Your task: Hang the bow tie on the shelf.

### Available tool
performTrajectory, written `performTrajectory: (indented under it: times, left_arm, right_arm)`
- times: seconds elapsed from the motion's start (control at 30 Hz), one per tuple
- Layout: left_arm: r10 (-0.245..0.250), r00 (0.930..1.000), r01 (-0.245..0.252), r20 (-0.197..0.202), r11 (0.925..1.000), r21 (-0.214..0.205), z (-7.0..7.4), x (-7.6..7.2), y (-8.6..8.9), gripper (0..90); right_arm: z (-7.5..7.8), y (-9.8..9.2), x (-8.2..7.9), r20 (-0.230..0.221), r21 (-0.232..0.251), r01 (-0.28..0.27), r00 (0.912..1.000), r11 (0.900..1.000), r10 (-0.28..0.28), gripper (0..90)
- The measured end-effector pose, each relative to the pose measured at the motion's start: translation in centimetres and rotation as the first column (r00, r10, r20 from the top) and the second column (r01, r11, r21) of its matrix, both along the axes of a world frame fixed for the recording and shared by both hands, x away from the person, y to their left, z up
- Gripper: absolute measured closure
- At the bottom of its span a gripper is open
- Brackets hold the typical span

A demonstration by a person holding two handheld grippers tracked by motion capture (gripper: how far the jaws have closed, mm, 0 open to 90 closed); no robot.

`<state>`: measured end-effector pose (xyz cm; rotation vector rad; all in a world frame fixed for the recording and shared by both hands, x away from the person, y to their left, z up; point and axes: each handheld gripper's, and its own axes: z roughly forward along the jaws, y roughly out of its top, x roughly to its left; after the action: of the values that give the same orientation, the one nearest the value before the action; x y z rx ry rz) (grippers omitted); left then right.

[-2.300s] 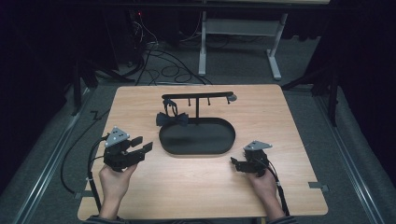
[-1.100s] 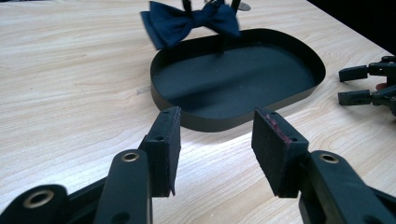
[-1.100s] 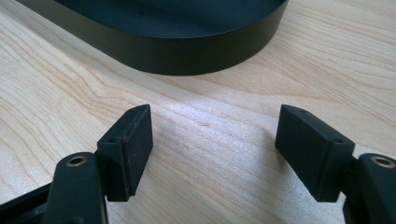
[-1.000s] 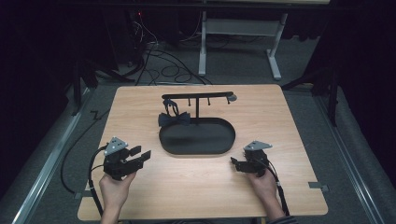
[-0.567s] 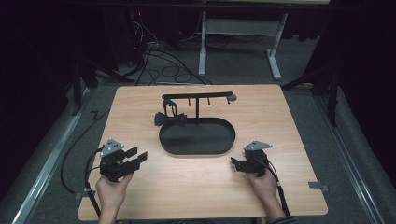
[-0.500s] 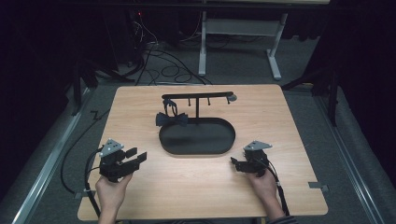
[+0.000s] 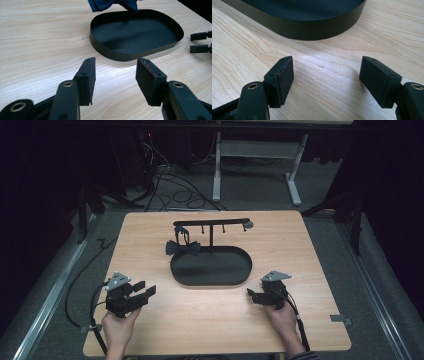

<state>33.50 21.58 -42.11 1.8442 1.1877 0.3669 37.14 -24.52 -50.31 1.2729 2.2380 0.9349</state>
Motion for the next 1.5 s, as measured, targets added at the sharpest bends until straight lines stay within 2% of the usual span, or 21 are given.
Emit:
performTrajectory:
  times: [0.93,1.0,1.1,1.5]
  left_arm:
    - [0.016,0.9988,-0.016,-0.046,0.9998,0.011,-1.9,-0.4,0.2,50.4]
    - [0.015,0.9988,-0.014,-0.046,0.9998,0.011,-2.1,-0.5,0.1,50.4]
    - [0.020,0.9995,-0.020,-0.025,0.9997,0.012,-2.2,-0.7,0.0,50.9]
    - [0.022,0.9990,-0.021,-0.040,0.9998,0.006,-3.2,-0.7,-0.4,51.2]
  right_arm:
    - [0.0,0.0,0.0,0.001,0.000,0.001,1.0000,1.0000,-0.001,29.0]
    - [0.0,0.0,0.0,0.001,0.000,0.001,1.0000,1.0000,-0.001,29.0]
    - [0.0,0.0,0.0,0.000,0.000,0.000,1.0000,1.0000,0.000,29.0]
    - [0.0,0.0,0.0,0.001,0.000,0.001,1.0000,1.0000,-0.001,29.0]
